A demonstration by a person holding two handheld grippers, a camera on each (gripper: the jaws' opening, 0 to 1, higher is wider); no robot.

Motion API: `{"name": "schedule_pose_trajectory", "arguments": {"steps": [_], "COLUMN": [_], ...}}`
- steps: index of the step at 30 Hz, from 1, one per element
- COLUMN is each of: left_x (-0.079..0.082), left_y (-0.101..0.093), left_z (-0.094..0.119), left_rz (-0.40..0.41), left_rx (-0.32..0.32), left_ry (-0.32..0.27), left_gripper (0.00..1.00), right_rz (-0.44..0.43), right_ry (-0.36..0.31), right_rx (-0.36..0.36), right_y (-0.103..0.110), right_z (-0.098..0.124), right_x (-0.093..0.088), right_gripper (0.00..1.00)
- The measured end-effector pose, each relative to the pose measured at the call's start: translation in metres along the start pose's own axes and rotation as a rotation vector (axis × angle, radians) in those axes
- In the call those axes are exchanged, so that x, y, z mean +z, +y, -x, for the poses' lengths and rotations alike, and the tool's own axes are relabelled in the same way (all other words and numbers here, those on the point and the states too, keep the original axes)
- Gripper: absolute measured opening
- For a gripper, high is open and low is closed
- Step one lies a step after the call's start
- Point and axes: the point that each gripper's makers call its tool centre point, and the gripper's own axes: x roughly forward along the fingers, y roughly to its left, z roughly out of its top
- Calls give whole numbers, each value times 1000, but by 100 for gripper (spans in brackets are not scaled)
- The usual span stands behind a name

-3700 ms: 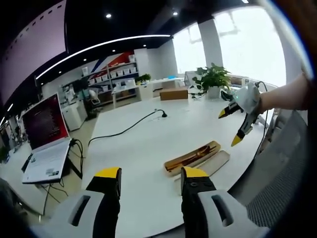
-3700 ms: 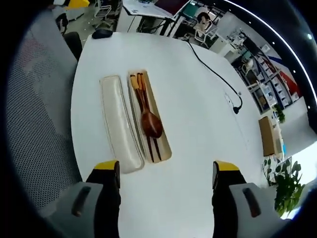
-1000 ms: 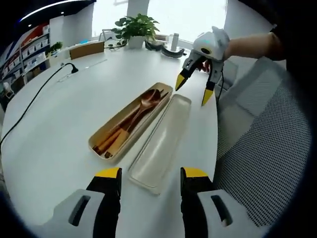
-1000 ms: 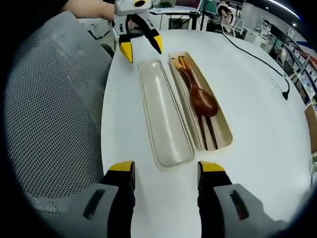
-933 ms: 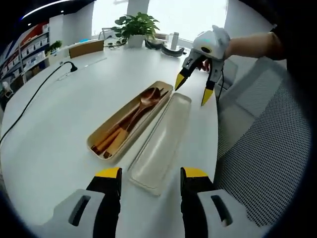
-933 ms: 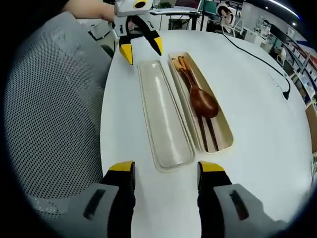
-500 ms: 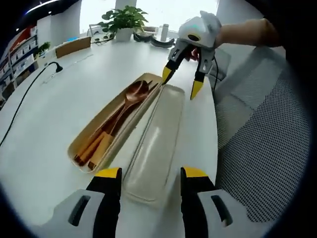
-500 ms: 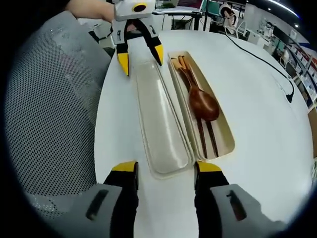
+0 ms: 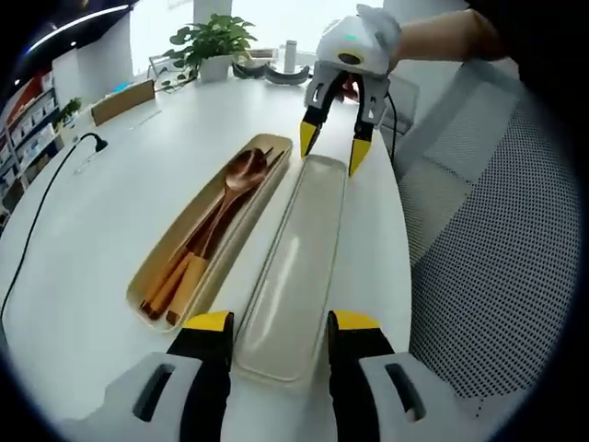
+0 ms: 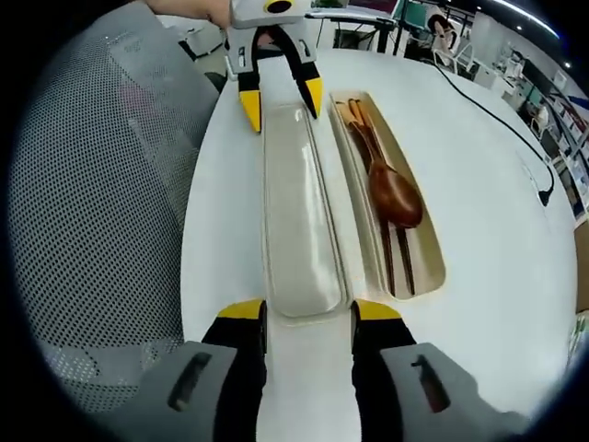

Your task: Arrange the utensils inside the cutlery case until each visible utensil rests in its matching compartment.

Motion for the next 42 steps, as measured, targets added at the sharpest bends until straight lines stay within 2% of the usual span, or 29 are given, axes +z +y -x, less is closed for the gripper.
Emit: {"name": "schedule_pose_trajectory", "arguments": {"steps": [9,13,15,19,24,30,31,32,33,35,38,42], "left_x": [0,2,2,-1,-7,-7,-6,0,4,4,8,4], "left_y": [-7,-9,-9,-11,-6,-2,-2,7,10,11,6,2], "left_z": [0,-2,-1,1,7,19,21,24,26,28,28,23], "left_rz": [-62,-74,-74,-92,-54,-86,-95,-145,-190,-222,-252,-330], "left_rx": [-37,-45,-44,-52,-31,1,11,74,103,128,123,105], "left_ry": [3,-3,3,-6,8,13,7,-21,-37,-27,-46,-9], "left_gripper": [39,39,39,40,41,40,41,42,43,43,43,41], "right_rz": [51,49,43,41,32,-33,-45,-56,-69,-96,-140,-191], "right_ry": [27,2,17,-15,-7,0,2,1,-1,-2,4,15], "right_rx": [36,29,30,39,56,91,99,108,116,136,159,188], "right_y": [5,6,6,5,6,5,5,5,5,7,7,8], "right_z": [-6,-11,-11,-9,-9,-8,-8,-7,-7,-6,-4,-3], "right_x": [10,21,20,18,20,21,21,20,20,20,19,19], "right_gripper": [37,36,35,34,34,34,34,34,34,34,34,34]}}
